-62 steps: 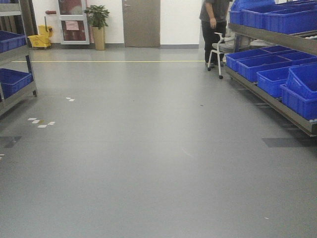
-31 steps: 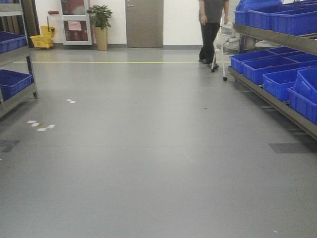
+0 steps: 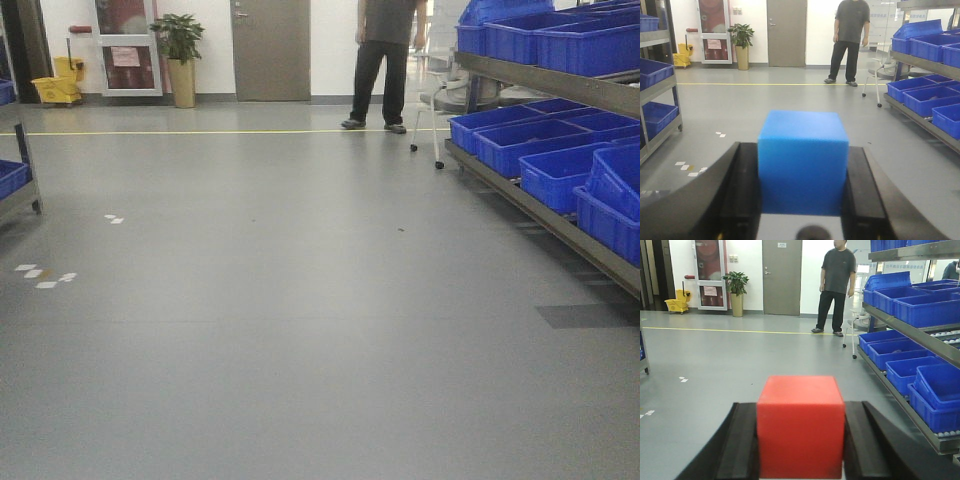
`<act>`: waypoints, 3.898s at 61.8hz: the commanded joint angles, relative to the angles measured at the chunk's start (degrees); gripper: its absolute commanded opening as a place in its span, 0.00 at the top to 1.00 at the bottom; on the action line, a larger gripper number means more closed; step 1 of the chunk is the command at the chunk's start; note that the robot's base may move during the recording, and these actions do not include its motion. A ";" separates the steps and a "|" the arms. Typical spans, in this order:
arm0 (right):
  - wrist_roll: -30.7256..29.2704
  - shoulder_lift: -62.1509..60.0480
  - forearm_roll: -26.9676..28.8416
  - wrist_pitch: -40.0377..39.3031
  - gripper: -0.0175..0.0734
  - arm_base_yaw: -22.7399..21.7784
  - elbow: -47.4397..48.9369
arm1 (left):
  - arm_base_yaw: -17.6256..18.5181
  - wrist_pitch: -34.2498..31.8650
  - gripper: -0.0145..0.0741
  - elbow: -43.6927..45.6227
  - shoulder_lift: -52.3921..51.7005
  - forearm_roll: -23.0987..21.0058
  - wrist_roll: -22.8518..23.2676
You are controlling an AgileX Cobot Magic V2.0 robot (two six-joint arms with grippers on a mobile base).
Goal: Sort and place red and blue blocks on shelf
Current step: 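Drive the base across the room carrying both cubes, then drive up to the shelf of blue bins and stop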
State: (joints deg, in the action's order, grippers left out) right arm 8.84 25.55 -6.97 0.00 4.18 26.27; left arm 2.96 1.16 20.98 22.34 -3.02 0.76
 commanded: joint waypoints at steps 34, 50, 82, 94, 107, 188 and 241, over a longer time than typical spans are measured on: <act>-0.28 0.34 -0.11 -5.44 0.75 -0.40 1.66 | 0.03 -5.45 0.70 1.80 0.25 -0.45 0.09; -0.28 0.34 -0.11 -5.44 0.75 -0.40 1.66 | 0.03 -5.45 0.70 1.80 0.25 -0.45 0.09; -0.28 0.34 -0.11 -5.44 0.75 -0.40 1.66 | 0.03 -5.45 0.70 1.80 0.25 -0.45 0.09; -0.28 0.34 -0.11 -5.44 0.75 -0.40 1.66 | 0.03 -5.45 0.70 1.80 0.25 -0.45 0.09; -0.28 0.34 -0.11 -5.44 0.75 -0.40 1.66 | 0.03 -5.45 0.70 1.80 0.25 -0.45 0.09; -0.28 0.34 -0.11 -5.44 0.75 -0.40 1.66 | 0.03 -5.45 0.70 1.80 0.25 -0.45 0.09; -0.28 0.34 -0.11 -5.44 0.75 -0.40 1.66 | 0.03 -5.45 0.70 1.80 0.25 -0.45 0.09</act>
State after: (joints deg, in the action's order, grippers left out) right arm 8.84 25.55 -6.97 0.00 4.18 26.27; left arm 2.96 1.16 20.98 22.34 -3.02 0.76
